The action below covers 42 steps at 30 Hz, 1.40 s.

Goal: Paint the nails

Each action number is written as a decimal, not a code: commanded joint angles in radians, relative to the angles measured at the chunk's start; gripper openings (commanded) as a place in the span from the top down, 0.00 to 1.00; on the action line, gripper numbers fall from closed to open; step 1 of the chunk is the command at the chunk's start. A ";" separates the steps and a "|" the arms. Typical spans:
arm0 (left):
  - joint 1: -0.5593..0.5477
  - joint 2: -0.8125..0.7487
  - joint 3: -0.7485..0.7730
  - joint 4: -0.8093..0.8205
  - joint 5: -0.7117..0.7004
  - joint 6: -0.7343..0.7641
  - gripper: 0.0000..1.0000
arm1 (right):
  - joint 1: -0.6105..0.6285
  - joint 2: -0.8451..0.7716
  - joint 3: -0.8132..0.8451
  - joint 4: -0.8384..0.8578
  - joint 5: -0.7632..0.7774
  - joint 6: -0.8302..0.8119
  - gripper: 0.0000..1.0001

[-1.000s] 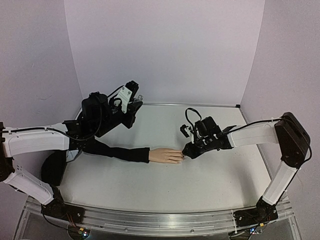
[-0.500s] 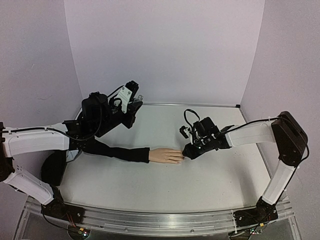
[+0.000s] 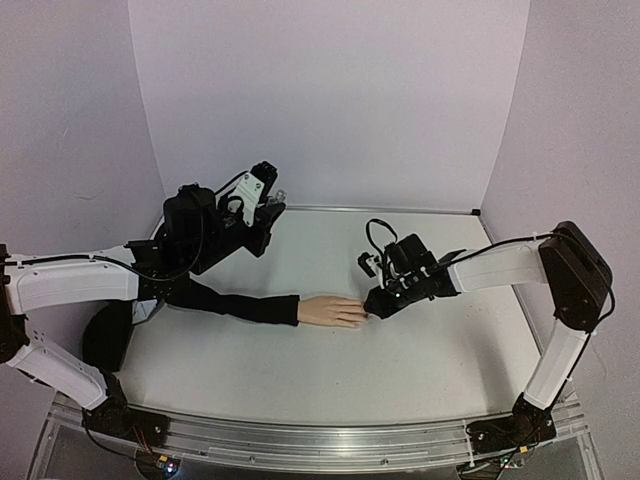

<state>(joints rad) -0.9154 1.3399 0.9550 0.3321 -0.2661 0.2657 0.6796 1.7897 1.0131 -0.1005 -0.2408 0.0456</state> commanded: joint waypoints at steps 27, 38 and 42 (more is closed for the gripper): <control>0.002 -0.041 0.012 0.015 -0.009 0.014 1.00 | 0.009 0.021 0.022 -0.034 0.033 -0.003 1.00; 0.002 -0.044 0.011 0.013 -0.007 0.013 1.00 | 0.009 0.020 0.018 -0.048 0.061 -0.004 1.00; 0.002 -0.047 0.011 0.013 -0.006 0.012 1.00 | 0.008 0.017 0.014 -0.050 0.063 -0.005 1.00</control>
<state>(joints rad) -0.9154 1.3396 0.9550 0.3321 -0.2661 0.2658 0.6832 1.7992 1.0210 -0.1374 -0.2015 0.0452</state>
